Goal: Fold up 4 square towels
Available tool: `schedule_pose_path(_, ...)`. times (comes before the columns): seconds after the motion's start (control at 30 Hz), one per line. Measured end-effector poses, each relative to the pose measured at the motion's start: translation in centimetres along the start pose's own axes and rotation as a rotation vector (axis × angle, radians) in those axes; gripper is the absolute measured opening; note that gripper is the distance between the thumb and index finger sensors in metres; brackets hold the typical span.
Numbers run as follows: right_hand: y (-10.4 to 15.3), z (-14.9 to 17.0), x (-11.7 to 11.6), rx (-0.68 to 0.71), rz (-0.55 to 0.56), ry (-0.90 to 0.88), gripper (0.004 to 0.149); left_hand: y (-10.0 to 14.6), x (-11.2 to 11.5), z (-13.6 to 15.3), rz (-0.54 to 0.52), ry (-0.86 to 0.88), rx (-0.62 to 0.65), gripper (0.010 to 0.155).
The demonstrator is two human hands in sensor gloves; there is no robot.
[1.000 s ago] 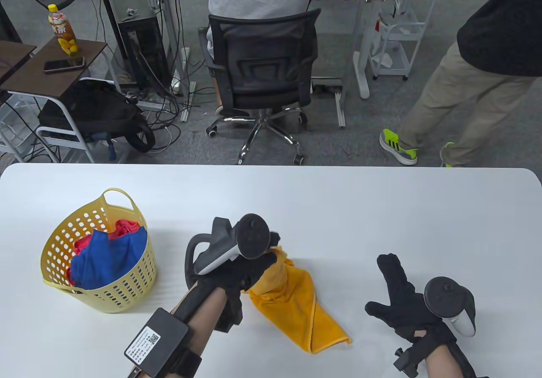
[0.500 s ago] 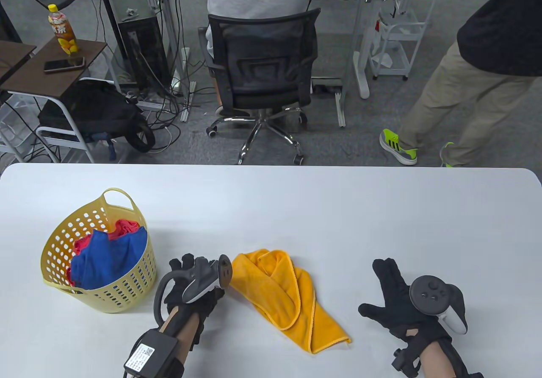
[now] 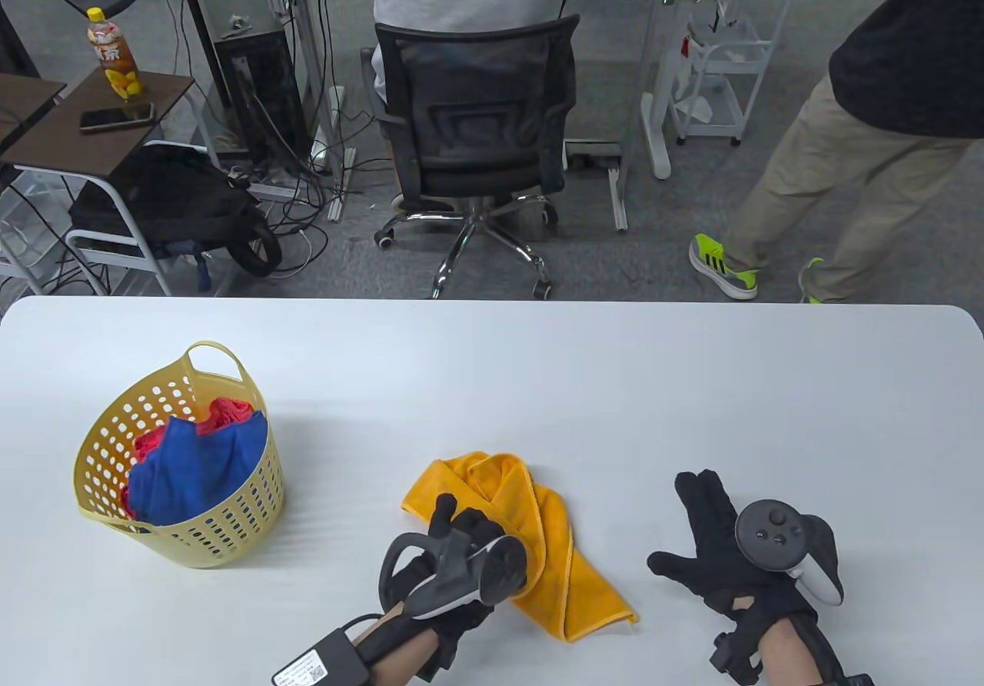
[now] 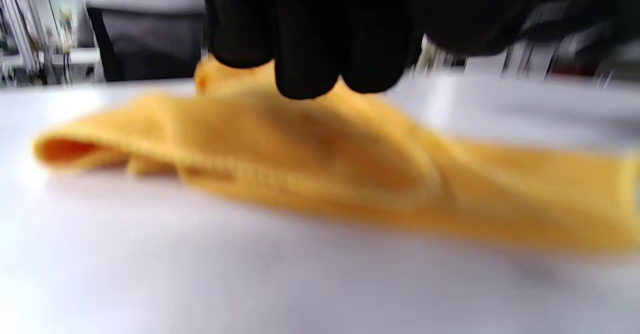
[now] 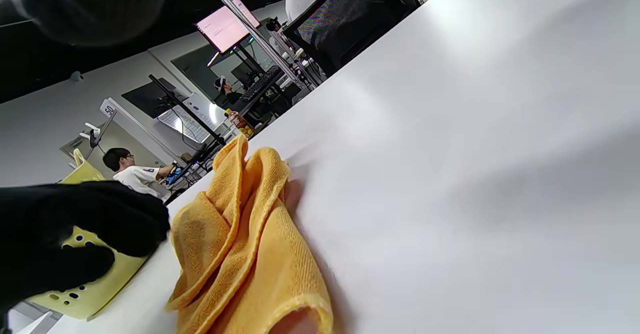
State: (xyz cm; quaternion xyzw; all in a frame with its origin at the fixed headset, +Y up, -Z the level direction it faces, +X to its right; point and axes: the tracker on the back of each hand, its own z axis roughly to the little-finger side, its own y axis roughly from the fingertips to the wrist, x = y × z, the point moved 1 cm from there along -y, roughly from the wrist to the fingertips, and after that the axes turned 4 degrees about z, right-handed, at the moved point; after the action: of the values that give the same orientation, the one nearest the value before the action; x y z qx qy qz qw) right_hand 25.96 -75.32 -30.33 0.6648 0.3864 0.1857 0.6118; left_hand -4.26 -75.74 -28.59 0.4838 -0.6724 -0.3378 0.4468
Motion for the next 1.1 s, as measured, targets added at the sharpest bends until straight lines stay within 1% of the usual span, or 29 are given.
schedule_pose_path(0.03,0.0,-0.1,0.0,0.001,-0.001,0.003,0.107,-0.3,0.7,-0.3,0.045,-0.014,-0.012,0.066)
schedule_pose_path(0.07,0.1,-0.2,0.0,0.005,-0.003,0.01,0.107,-0.8,1.5,-0.6,0.072,-0.05,-0.038,0.069)
schedule_pose_path(0.13,0.1,-0.4,0.0,0.011,-0.002,0.012,0.107,-1.3,2.3,-0.9,0.052,-0.095,-0.059,0.071)
schedule_pose_path(0.2,0.2,-0.5,-0.1,0.016,-0.003,0.012,0.107,-1.6,2.6,-1.1,-0.004,-0.141,-0.095,0.06)
schedule_pose_path(0.23,0.2,-0.6,-0.1,0.018,-0.004,0.013,0.107,-1.7,2.5,-1.1,-0.017,-0.155,-0.09,0.055)
schedule_pose_path(0.3,0.1,-0.7,-0.2,0.021,-0.01,0.018,0.107,-1.9,2.1,-1.0,-0.002,-0.136,-0.099,0.043)
schedule_pose_path(0.4,0.1,-0.7,-0.3,0.024,-0.013,0.019,0.107,-2.0,0.7,-0.1,0.072,-0.076,-0.087,0.039)
schedule_pose_path(0.43,0.1,-0.7,-0.2,0.024,-0.013,0.018,0.107,-1.9,0.2,0.1,0.072,-0.051,-0.088,0.038)
schedule_pose_path(0.5,0.2,-0.7,-0.1,0.024,-0.008,0.015,0.107,-1.5,-1.6,0.9,0.074,0.004,-0.109,0.038)
schedule_pose_path(0.6,0.3,-0.7,0.1,0.025,0.003,0.008,0.107,-0.4,-4.4,1.7,0.015,0.029,-0.15,0.04)
schedule_pose_path(0.7,0.3,-0.7,0.3,0.026,0.012,0.004,0.107,0.7,-6.6,2.0,-0.031,-0.032,-0.182,0.04)
schedule_pose_path(0.73,0.4,-0.7,0.3,0.029,0.017,0.003,0.107,1.1,-7.4,2.0,-0.047,-0.08,-0.199,0.041)
schedule_pose_path(0.8,0.4,-0.8,0.4,0.033,0.023,0.002,0.107,1.5,-8.2,2.4,-0.052,-0.129,-0.257,0.043)
schedule_pose_path(0.83,0.4,-0.9,0.4,0.035,0.026,0.003,0.106,1.3,-8.2,2.6,-0.01,-0.155,-0.295,0.048)
schedule_pose_path(0.87,0.5,-0.9,0.4,0.037,0.029,0.005,0.107,1.2,-8.1,2.8,0.062,-0.194,-0.334,0.055)
schedule_pose_path(0.9,0.5,-1.0,0.4,0.04,0.03,0.007,0.106,1.0,-8.0,3.0,0.109,-0.251,-0.373,0.054)
schedule_pose_path(0.97,0.6,-1.2,0.4,0.046,0.035,0.01,0.106,1.0,-8.1,3.3,0.07,-0.366,-0.423,0.047)
schedule_pose_path(1.0,0.6,-1.4,0.4,0.05,0.037,0.011,0.106,1.1,-8.7,3.3,0.053,-0.449,-0.448,0.045)
schedule_pose_path(1.03,0.7,-1.5,0.4,0.055,0.039,0.011,0.106,1.4,-9.3,3.3,-0.003,-0.486,-0.454,0.044)
schedule_pose_path(1.07,0.7,-1.8,0.5,0.064,0.044,0.007,0.106,1.8,-10.4,3.2,-0.076,-0.518,-0.455,0.043)
schedule_pose_path(1.1,0.7,-1.9,0.5,0.071,0.045,0.003,0.106,2.2,-11.4,3.1,-0.112,-0.522,-0.456,0.043)
